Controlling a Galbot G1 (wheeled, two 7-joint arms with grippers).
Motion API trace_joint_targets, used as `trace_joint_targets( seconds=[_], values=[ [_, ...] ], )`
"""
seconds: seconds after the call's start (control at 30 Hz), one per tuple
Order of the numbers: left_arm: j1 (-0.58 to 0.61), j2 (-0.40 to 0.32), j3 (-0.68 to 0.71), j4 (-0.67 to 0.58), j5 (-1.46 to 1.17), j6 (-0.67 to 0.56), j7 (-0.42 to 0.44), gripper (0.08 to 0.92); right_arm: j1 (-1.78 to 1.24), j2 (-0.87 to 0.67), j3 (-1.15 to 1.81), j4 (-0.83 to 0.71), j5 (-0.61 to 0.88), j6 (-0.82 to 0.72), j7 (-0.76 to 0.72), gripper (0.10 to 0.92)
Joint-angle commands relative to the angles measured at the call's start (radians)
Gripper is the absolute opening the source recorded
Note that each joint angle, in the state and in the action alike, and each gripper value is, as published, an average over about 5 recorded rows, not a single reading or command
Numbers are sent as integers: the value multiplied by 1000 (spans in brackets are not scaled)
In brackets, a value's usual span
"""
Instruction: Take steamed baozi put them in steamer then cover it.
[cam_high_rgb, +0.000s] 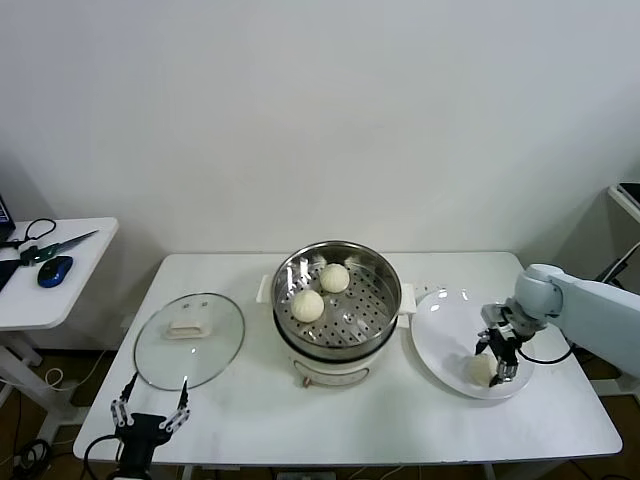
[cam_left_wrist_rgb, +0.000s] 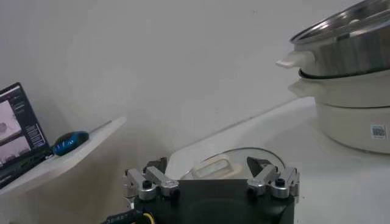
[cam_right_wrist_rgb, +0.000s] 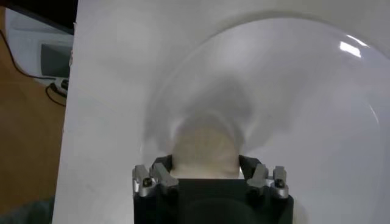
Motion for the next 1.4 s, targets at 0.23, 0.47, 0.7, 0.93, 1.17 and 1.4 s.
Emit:
trace_joint_targets(
  seconds=[0.23,0.47,0.7,0.93,1.17,1.4],
  values=[
    [0,2,1,-5,0,2,0,823,241,41,-144,4,-12,177,-21,704],
    [3,2,1,-8,0,3,-1,823,595,160,-320,77,-168,490,-29,696],
    [3,1,1,-9,-3,6,-9,823,800,265,-396,192,-208,686,-15,697],
    [3,1,4,-1,-10,6,-11,823,747,393,-287,205,-217,704,-11,696],
    [-3,4,3,3,-13,7,-10,823,646,555,-228,203,-208,693,-20,697],
    [-6,10,-5,7,-19,7,-11,823,516,662,-213,173,-233,681,-26,698]
  ],
)
